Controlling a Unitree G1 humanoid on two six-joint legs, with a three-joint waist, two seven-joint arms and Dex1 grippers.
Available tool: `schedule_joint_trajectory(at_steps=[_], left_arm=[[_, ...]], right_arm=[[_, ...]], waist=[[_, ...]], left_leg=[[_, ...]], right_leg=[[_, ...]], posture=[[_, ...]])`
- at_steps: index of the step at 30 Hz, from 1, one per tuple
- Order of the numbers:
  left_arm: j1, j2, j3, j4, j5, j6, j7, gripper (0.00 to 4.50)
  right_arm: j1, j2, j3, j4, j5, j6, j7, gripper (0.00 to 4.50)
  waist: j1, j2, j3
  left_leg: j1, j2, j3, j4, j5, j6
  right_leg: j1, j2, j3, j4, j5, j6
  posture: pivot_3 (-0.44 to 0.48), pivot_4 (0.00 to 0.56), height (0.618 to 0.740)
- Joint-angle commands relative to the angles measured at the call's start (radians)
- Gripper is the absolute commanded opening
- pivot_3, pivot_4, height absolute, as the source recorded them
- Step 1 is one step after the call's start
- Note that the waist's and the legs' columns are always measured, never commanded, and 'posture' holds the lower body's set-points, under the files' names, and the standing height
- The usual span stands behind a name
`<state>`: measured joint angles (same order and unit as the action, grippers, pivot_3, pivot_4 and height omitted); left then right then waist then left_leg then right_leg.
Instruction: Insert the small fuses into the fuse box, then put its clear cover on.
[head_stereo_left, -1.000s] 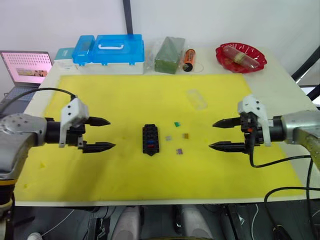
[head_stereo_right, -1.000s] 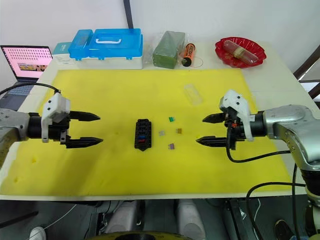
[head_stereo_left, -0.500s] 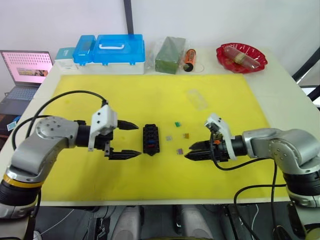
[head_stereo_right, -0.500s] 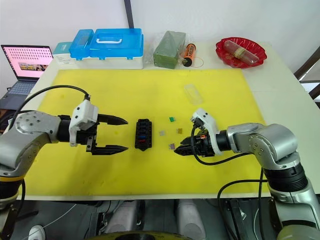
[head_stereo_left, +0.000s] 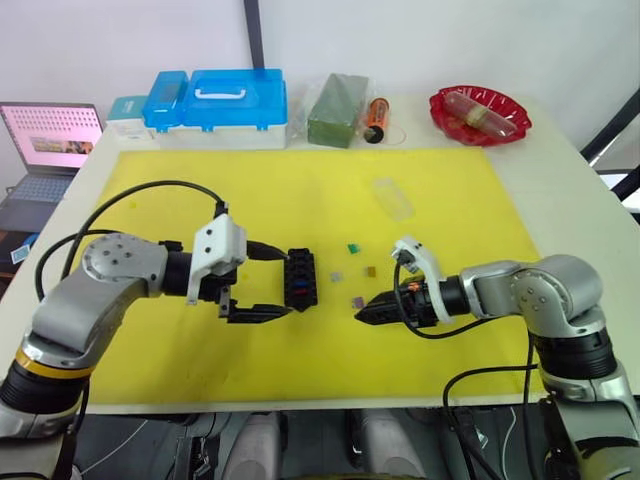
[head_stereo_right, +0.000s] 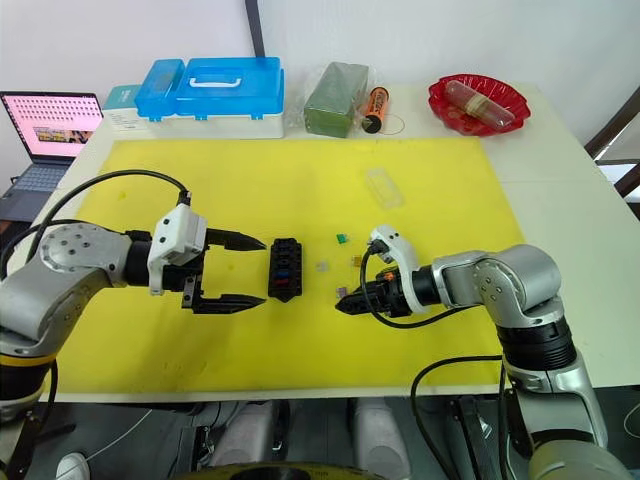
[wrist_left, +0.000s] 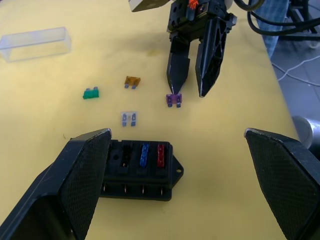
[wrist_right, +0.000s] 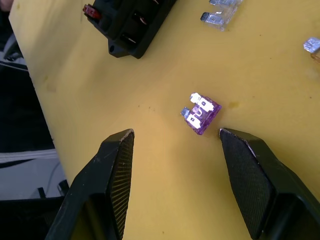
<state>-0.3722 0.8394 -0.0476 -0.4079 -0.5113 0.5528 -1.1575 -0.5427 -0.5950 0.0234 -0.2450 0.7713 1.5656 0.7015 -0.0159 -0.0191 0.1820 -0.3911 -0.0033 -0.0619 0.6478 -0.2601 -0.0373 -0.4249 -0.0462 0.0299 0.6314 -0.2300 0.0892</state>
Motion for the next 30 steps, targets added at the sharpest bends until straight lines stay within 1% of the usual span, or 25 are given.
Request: schedule_joint_trajectory(at_steps=[1, 8, 10, 11, 13, 16, 17, 23, 27, 30], left_arm=[[0.0, -0.001, 0.008, -0.022, 0.001, -0.025, 0.007, 4.5], [0.001, -0.004, 0.007, -0.012, 0.01, -0.041, 0.015, 4.5], [0.001, -0.007, 0.006, -0.01, 0.013, -0.044, 0.018, 4.5], [0.0, -0.008, 0.005, -0.01, 0.013, -0.045, 0.019, 4.5], [-0.001, -0.011, 0.003, -0.006, 0.017, -0.048, 0.019, 4.5], [-0.004, -0.015, 0.0, 0.0, 0.021, -0.053, 0.021, 4.5], [-0.006, -0.016, -0.001, 0.001, 0.022, -0.054, 0.021, 4.5], [-0.011, -0.018, -0.004, 0.007, 0.025, -0.059, 0.022, 4.5], [-0.023, -0.024, -0.012, 0.024, 0.033, -0.066, 0.019, 4.5], [-0.034, -0.032, -0.021, 0.043, 0.042, -0.076, 0.013, 4.5]], right_arm=[[-0.017, 0.025, -0.023, 0.014, 0.009, 0.01, -0.018, 2.81], [-0.031, 0.083, -0.066, 0.06, 0.015, 0.049, -0.056, 2.81], [-0.025, 0.091, -0.067, 0.066, 0.017, 0.049, -0.068, 2.48], [-0.023, 0.092, -0.067, 0.066, 0.017, 0.049, -0.072, 2.25], [-0.02, 0.093, -0.067, 0.069, 0.018, 0.049, -0.08, 1.58], [-0.022, 0.089, -0.071, 0.075, 0.017, 0.049, -0.087, 0.39], [-0.024, 0.088, -0.072, 0.077, 0.017, 0.049, -0.089, 0.07], [-0.051, 0.073, -0.072, 0.073, 0.017, 0.047, -0.087, 0.03], [-0.179, -0.03, 0.045, 0.038, 0.03, 0.003, 0.008, 0.03], [-0.264, -0.092, 0.163, 0.06, 0.009, -0.054, 0.095, 0.03]], waist=[[-0.001, 0.0, 0.0], [-0.004, 0.0, 0.0], [-0.004, 0.0, 0.0], [-0.004, 0.0, 0.0], [-0.004, 0.0, 0.0], [-0.003, 0.0, 0.0], [-0.003, 0.0, 0.0], [-0.003, 0.0, 0.0], [-0.004, 0.002, 0.001], [-0.004, 0.001, 0.0]], left_leg=[[0.0, 0.0, 0.0, 0.0, 0.0, 0.0], [0.0, 0.0, 0.0, 0.0, 0.0, 0.0], [0.0, 0.0, 0.0, 0.0, 0.0, 0.0], [0.0, 0.0, 0.0, 0.0, 0.0, 0.0], [0.0, 0.0, 0.0, 0.0, 0.0, 0.0], [0.0, 0.0, 0.0, 0.0, 0.0, 0.0], [0.0, 0.0, 0.0, 0.0, 0.0, 0.0], [0.0, 0.0, 0.0, 0.0, 0.0, 0.0], [0.0, 0.0, 0.0, 0.0, 0.0, 0.0], [0.0, 0.0, -0.001, -0.001, 0.0, 0.0]], right_leg=[[0.0, 0.0, 0.0, 0.0, 0.0, 0.0], [0.0, 0.0, 0.0, 0.0, 0.0, 0.0], [0.0, 0.0, 0.0, 0.0, 0.0, 0.0], [0.0, 0.0, 0.0, 0.0, 0.0, 0.0], [0.0, 0.0, 0.0, 0.0, 0.0, 0.0], [0.0, 0.0, 0.0, 0.0, 0.0, 0.0], [0.0, 0.0, 0.0, 0.0, 0.0, 0.0], [0.0, 0.0, 0.0, 0.0, 0.0, 0.0], [0.0, 0.0, 0.0, 0.0, 0.0, 0.0], [0.0, 0.001, 0.0, 0.0, 0.0, 0.0]], posture=[[0.0, 0.15, 0.74], [0.0, 0.15, 0.74], [0.0, 0.15, 0.74], [0.0, 0.15, 0.74], [0.0, 0.15, 0.74], [0.0, 0.15, 0.74], [0.0, 0.15, 0.74], [0.0, 0.15, 0.74], [0.0, 0.15, 0.74], [0.0, 0.15, 0.74]])
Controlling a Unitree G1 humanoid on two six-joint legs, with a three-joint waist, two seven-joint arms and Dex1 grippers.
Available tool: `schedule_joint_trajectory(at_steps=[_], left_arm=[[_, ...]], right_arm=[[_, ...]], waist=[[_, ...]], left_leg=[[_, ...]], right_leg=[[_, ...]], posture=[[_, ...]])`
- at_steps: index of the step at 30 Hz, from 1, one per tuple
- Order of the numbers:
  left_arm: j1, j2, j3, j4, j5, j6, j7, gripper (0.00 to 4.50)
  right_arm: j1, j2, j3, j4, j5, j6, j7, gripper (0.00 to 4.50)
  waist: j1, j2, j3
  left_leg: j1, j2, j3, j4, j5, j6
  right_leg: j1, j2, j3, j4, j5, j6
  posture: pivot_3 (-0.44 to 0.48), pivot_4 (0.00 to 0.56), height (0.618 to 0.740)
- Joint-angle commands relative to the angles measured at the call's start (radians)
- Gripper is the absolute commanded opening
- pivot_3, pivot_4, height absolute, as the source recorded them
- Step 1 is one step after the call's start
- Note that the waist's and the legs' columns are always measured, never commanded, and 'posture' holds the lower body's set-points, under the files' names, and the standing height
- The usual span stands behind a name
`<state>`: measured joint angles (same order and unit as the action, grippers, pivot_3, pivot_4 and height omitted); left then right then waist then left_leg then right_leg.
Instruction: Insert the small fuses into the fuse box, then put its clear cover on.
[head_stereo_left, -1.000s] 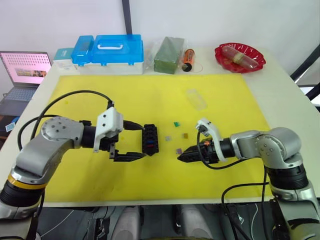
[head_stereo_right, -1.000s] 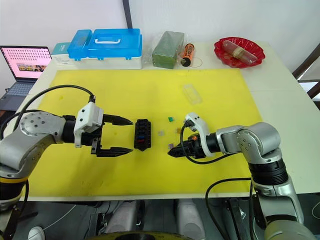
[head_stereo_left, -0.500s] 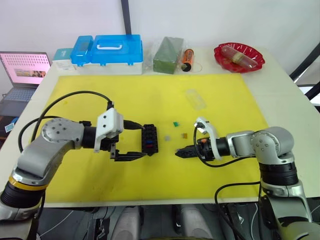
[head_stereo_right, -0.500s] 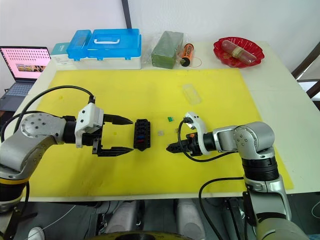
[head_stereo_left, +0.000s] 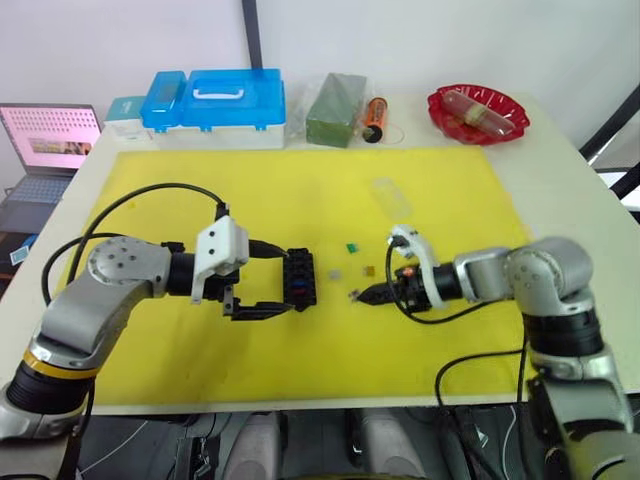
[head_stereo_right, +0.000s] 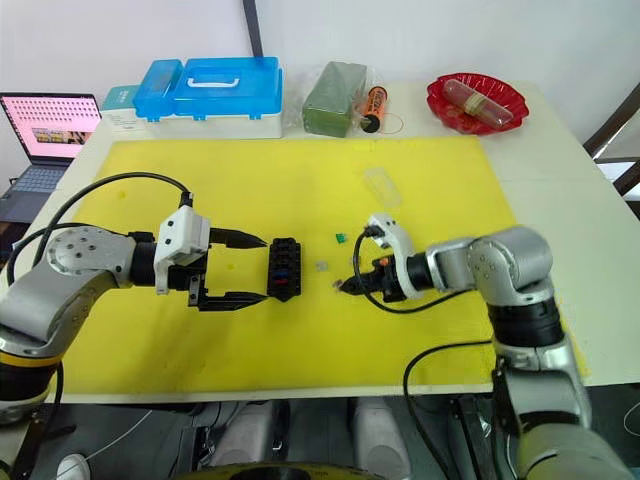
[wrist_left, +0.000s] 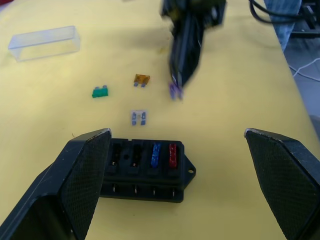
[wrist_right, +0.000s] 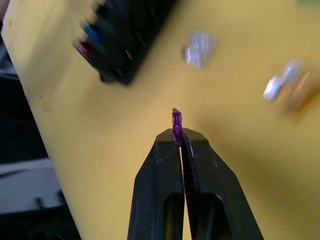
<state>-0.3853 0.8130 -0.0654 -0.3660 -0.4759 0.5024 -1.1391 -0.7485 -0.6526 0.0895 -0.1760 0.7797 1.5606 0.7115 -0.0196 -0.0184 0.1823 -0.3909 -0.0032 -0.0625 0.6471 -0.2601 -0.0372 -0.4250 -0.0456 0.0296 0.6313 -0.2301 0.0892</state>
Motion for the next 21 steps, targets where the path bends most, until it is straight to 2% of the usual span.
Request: schedule_joint_trajectory(at_steps=[1, 7, 14, 21], left_arm=[[-0.024, -0.008, -0.006, 0.006, 0.01, -0.029, -0.007, 4.5], [-0.034, -0.018, -0.012, 0.027, 0.024, -0.048, -0.012, 4.5], [-0.01, -0.026, -0.009, 0.013, 0.037, -0.061, 0.011, 4.5], [0.013, -0.027, -0.004, -0.006, 0.039, -0.065, 0.032, 4.5]], right_arm=[[-0.082, -0.05, 0.13, 0.001, -0.005, -0.066, 0.113, 0.03], [-0.198, -0.153, 0.406, 0.007, -0.1, -0.217, 0.327, 0.03], [-0.293, -0.168, 0.65, 0.08, -0.299, -0.425, 0.511, 0.03], [-0.333, -0.124, 0.715, 0.157, -0.425, -0.526, 0.599, 0.03]], waist=[[0.0, 0.0, 0.0], [0.002, 0.0, 0.0], [0.0, 0.0, 0.0], [0.001, 0.0, 0.0]], left_leg=[[0.0, 0.0, 0.0, 0.0, 0.0, 0.0], [-0.001, 0.0, 0.001, 0.0, 0.0, 0.0], [0.0, 0.0, 0.0, 0.001, 0.0, 0.0], [0.0, 0.0, 0.0, 0.001, 0.0, 0.0]], right_leg=[[0.0, 0.0, 0.0, 0.0, 0.0, 0.0], [0.0, -0.001, 0.0, -0.001, 0.0, 0.0], [0.0, -0.001, 0.0, -0.001, 0.0, 0.0], [-0.001, -0.001, 0.0, -0.001, 0.0, 0.0]], posture=[[0.0, 0.15, 0.74], [0.0, 0.15, 0.74], [0.0, 0.15, 0.74], [0.0, 0.15, 0.74]])
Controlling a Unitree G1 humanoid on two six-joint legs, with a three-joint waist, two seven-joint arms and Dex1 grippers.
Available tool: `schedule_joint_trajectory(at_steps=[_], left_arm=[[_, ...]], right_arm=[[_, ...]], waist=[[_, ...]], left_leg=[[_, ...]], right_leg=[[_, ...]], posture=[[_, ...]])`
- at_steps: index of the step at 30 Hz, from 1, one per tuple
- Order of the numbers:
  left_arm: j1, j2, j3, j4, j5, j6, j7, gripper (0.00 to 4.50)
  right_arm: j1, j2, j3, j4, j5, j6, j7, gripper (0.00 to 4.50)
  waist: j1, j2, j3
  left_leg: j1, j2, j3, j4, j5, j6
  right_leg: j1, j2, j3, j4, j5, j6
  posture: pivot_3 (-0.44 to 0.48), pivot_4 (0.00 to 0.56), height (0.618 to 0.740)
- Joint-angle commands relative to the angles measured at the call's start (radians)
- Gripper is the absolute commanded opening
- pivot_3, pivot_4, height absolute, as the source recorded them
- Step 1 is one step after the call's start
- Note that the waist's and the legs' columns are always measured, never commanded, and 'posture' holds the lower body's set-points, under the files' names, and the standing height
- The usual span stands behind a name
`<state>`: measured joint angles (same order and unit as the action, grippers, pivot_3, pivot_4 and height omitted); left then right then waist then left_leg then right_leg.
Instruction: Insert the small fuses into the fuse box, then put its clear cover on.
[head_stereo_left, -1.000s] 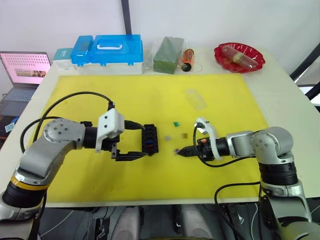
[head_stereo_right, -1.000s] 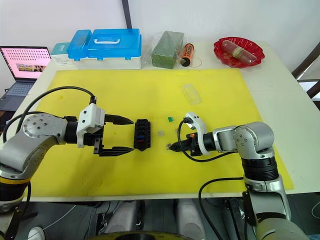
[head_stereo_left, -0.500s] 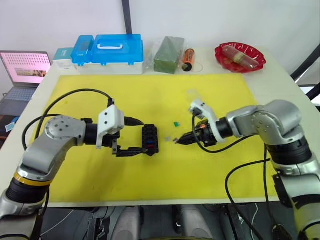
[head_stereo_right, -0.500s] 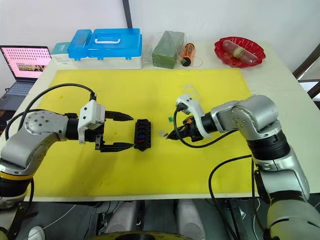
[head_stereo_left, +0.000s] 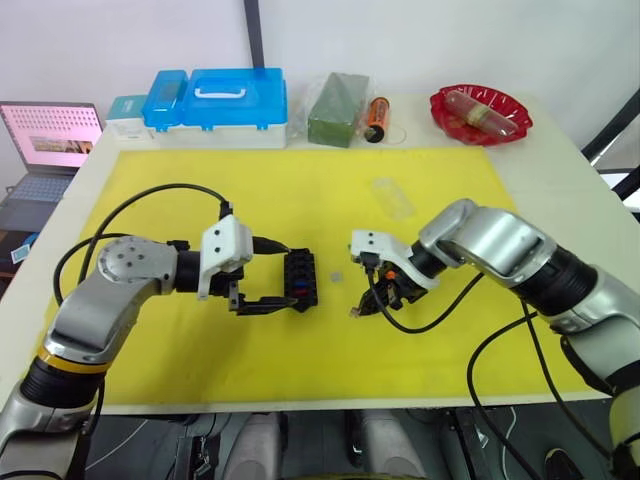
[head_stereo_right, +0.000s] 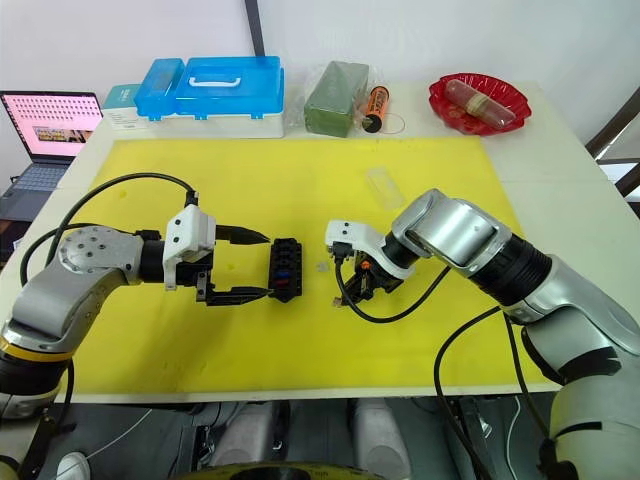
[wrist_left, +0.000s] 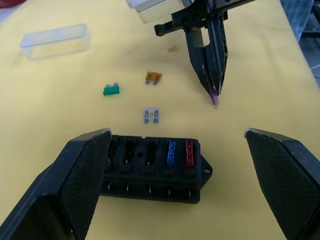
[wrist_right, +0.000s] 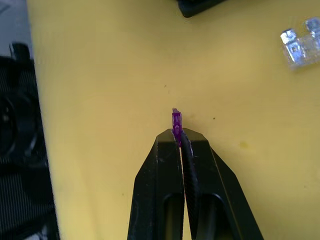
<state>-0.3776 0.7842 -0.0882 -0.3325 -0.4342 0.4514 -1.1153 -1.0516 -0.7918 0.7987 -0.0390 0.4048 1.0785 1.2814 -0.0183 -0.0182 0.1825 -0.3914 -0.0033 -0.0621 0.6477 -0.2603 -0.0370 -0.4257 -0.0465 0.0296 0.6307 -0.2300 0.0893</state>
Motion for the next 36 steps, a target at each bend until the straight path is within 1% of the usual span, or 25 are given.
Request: schedule_joint_trajectory(at_steps=[1, 4, 8, 11, 15, 18, 22, 25, 27, 29, 32, 36], left_arm=[[0.007, 0.002, 0.019, -0.042, -0.003, -0.014, 0.011, 4.5], [0.014, 0.003, 0.021, -0.047, -0.002, -0.014, 0.016, 4.5], [0.022, 0.002, 0.016, -0.051, 0.001, -0.016, 0.019, 4.5], [0.017, 0.0, 0.012, -0.05, 0.002, -0.016, 0.018, 4.5], [0.007, -0.002, 0.007, -0.048, 0.003, -0.016, 0.012, 4.5], [-0.006, 0.0, 0.006, -0.047, -0.005, -0.015, -0.001, 4.5], [-0.016, 0.001, 0.003, -0.048, -0.005, -0.016, -0.014, 4.5], [-0.021, 0.0, -0.001, -0.05, -0.005, -0.015, -0.021, 4.5], [-0.025, -0.002, -0.005, -0.057, -0.01, -0.007, -0.026, 4.5], [-0.029, -0.003, -0.008, -0.057, -0.011, -0.004, -0.029, 4.5], [-0.042, -0.004, -0.012, -0.045, -0.007, -0.004, -0.034, 4.5], [-0.056, -0.005, -0.015, -0.035, -0.004, -0.003, -0.041, 4.5]], right_arm=[[-0.031, 0.02, 0.009, 0.029, -0.064, -0.053, 0.038, 0.03], [-0.041, 0.043, -0.003, 0.058, -0.091, -0.066, 0.06, 0.03], [-0.059, 0.073, -0.045, 0.1, -0.107, -0.061, 0.066, 0.99], [-0.061, 0.077, -0.08, 0.11, -0.11, -0.048, 0.062, 2.06], [-0.048, 0.051, -0.149, 0.094, -0.098, -0.016, 0.058, 2.06], [-0.006, 0.016, -0.243, 0.037, -0.041, 0.071, 0.048, 2.06], [0.091, -0.01, -0.379, -0.05, 0.053, 0.19, 0.007, 2.06], [0.203, -0.015, -0.459, -0.115, 0.099, 0.247, -0.05, 2.06], [0.292, 0.007, -0.522, -0.144, 0.125, 0.287, -0.108, 2.06], [0.336, 0.032, -0.567, -0.154, 0.146, 0.317, -0.156, 2.06], [0.372, 0.077, -0.621, -0.146, 0.17, 0.357, -0.223, 2.06], [0.39, 0.119, -0.66, -0.133, 0.199, 0.395, -0.285, 2.06]], waist=[[0.0, 0.0, 0.0], [0.0, 0.0, 0.0], [0.0, 0.0, 0.0], [0.0, 0.0, 0.0], [0.003, 0.0, 0.0], [0.005, 0.0, 0.0], [0.005, 0.0, 0.0], [0.005, 0.0, 0.0], [0.005, 0.0, 0.0], [0.004, 0.0, 0.0], [0.0, 0.0, 0.0], [0.002, 0.0, 0.0]], left_leg=[[0.0, 0.0, 0.0, 0.0, 0.0, 0.0], [0.0, 0.0, 0.0, 0.0, 0.0, 0.0], [0.0, 0.0, 0.0, 0.0, 0.0, 0.0], [0.0, 0.0, 0.0, 0.0, 0.0, 0.0], [0.0, 0.0, 0.0, 0.0, 0.0, 0.0], [0.0, 0.0, 0.0, 0.0, 0.0, 0.0], [0.0, 0.0, 0.0, 0.0, 0.0, 0.0], [0.0, 0.0, 0.0, 0.0, 0.0, 0.0], [0.0, 0.0, 0.0, 0.0, 0.0, 0.0], [0.0, 0.0, 0.0, 0.0, 0.0, 0.0], [0.0, 0.0, 0.0, 0.0, 0.0, 0.0], [0.0, 0.0, 0.0, 0.0, 0.0, 0.0]], right_leg=[[0.0, 0.0, 0.0, 0.0, 0.0, 0.0], [0.0, 0.0, 0.0, 0.0, 0.0, 0.0], [0.0, 0.0, 0.0, 0.0, 0.0, 0.0], [0.0, 0.0, 0.0, 0.001, 0.0, 0.0], [0.0, 0.0, 0.0, 0.001, 0.0, 0.0], [0.0, 0.0, 0.0, 0.001, 0.0, 0.0], [0.0, 0.0, 0.0, 0.0, 0.0, 0.0], [0.0, 0.0, 0.0, 0.001, 0.0, 0.0], [0.0, 0.0, 0.0, 0.001, 0.0, 0.0], [0.0, 0.0, 0.0, 0.001, 0.0, 0.0], [0.0, 0.0, 0.0, 0.001, 0.0, 0.0], [0.0, 0.0, 0.0, 0.001, 0.0, 0.0]], posture=[[0.0, 0.15, 0.74], [0.0, 0.15, 0.74], [0.0, 0.15, 0.74], [0.0, 0.15, 0.74], [0.0, 0.15, 0.74], [0.0, 0.15, 0.74], [0.0, 0.15, 0.74], [0.0, 0.15, 0.74], [0.0, 0.15, 0.74], [0.0, 0.15, 0.74], [0.0, 0.15, 0.74], [0.0, 0.15, 0.74]])
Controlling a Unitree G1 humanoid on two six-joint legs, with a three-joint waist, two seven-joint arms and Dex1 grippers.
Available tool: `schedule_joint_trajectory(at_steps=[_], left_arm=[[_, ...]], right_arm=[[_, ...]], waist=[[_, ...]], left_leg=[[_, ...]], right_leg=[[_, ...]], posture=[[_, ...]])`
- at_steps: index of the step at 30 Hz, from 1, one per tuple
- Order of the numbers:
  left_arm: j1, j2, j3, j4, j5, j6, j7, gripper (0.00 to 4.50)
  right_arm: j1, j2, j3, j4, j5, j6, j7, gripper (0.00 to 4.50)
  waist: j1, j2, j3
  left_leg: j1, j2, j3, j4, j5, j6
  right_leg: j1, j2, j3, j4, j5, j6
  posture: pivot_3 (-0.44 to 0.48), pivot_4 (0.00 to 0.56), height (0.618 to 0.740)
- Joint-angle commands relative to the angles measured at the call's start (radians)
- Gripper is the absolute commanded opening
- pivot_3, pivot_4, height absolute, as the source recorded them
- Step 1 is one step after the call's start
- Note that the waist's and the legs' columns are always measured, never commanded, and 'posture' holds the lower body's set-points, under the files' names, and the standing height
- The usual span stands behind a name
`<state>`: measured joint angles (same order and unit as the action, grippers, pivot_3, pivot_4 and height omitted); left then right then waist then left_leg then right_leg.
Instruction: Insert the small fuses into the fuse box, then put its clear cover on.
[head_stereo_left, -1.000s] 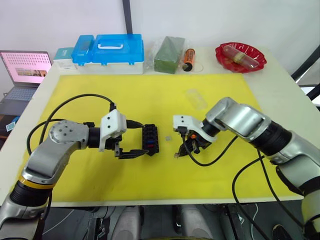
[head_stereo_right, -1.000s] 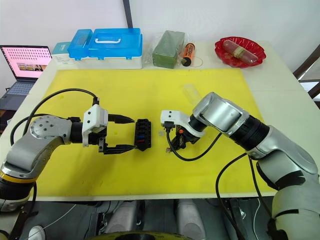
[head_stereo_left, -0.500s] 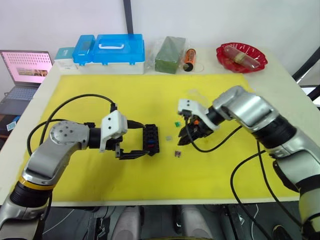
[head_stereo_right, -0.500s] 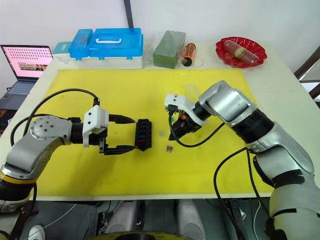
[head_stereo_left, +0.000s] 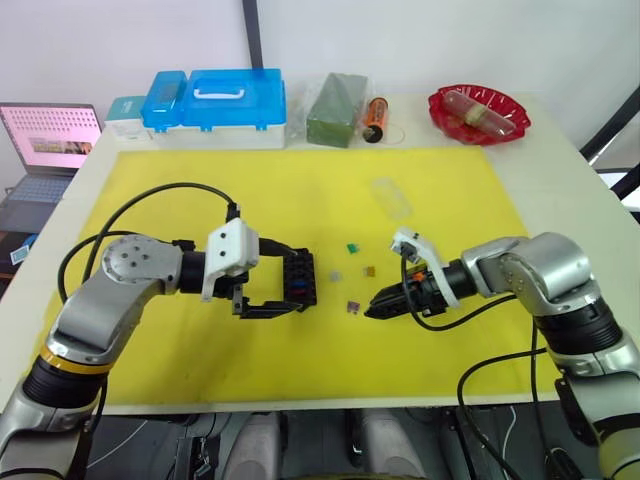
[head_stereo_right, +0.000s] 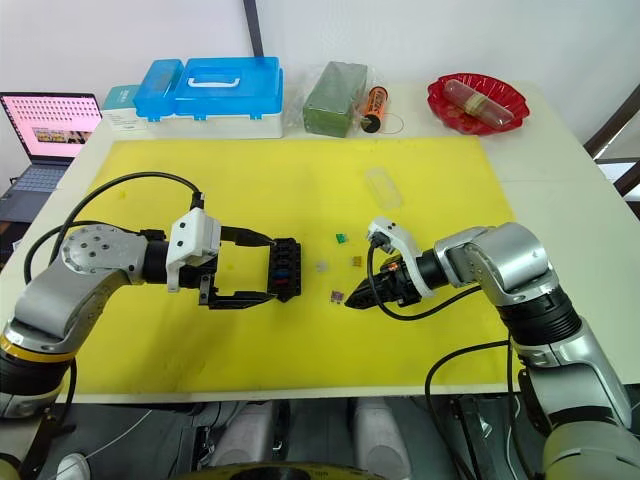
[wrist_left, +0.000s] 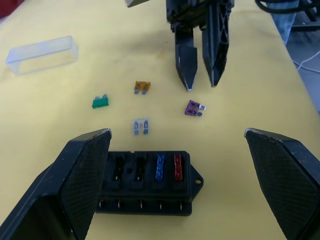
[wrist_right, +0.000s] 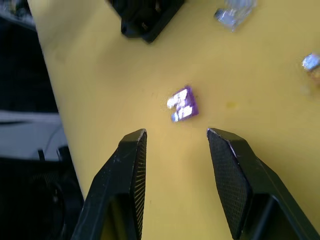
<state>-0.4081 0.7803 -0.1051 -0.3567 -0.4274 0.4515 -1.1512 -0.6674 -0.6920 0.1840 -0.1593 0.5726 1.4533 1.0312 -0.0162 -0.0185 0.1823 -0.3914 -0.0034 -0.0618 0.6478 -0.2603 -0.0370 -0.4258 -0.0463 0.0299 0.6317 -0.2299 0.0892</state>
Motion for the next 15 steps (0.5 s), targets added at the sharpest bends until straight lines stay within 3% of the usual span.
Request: schedule_joint_trajectory(at_steps=[1, 15], left_arm=[[-0.028, -0.002, 0.002, -0.008, -0.01, -0.003, -0.007, 4.5], [-0.026, 0.004, 0.009, -0.009, -0.008, 0.0, -0.004, 4.5]], right_arm=[[0.009, 0.034, -0.058, -0.007, 0.039, 0.033, -0.05, 2.06], [0.039, 0.074, -0.046, 0.017, 0.072, 0.04, -0.151, 2.06]], waist=[[0.0, 0.0, 0.0], [0.0, 0.0, 0.0]], left_leg=[[0.0, 0.0, 0.0, 0.0, 0.0, 0.0], [0.0, 0.0, 0.0, 0.0, 0.0, 0.0]], right_leg=[[0.0, 0.0, 0.0, 0.0, 0.0, 0.0], [0.0, 0.0, 0.0, 0.0, 0.0, 0.0]], posture=[[0.0, 0.15, 0.74], [0.0, 0.15, 0.74]])
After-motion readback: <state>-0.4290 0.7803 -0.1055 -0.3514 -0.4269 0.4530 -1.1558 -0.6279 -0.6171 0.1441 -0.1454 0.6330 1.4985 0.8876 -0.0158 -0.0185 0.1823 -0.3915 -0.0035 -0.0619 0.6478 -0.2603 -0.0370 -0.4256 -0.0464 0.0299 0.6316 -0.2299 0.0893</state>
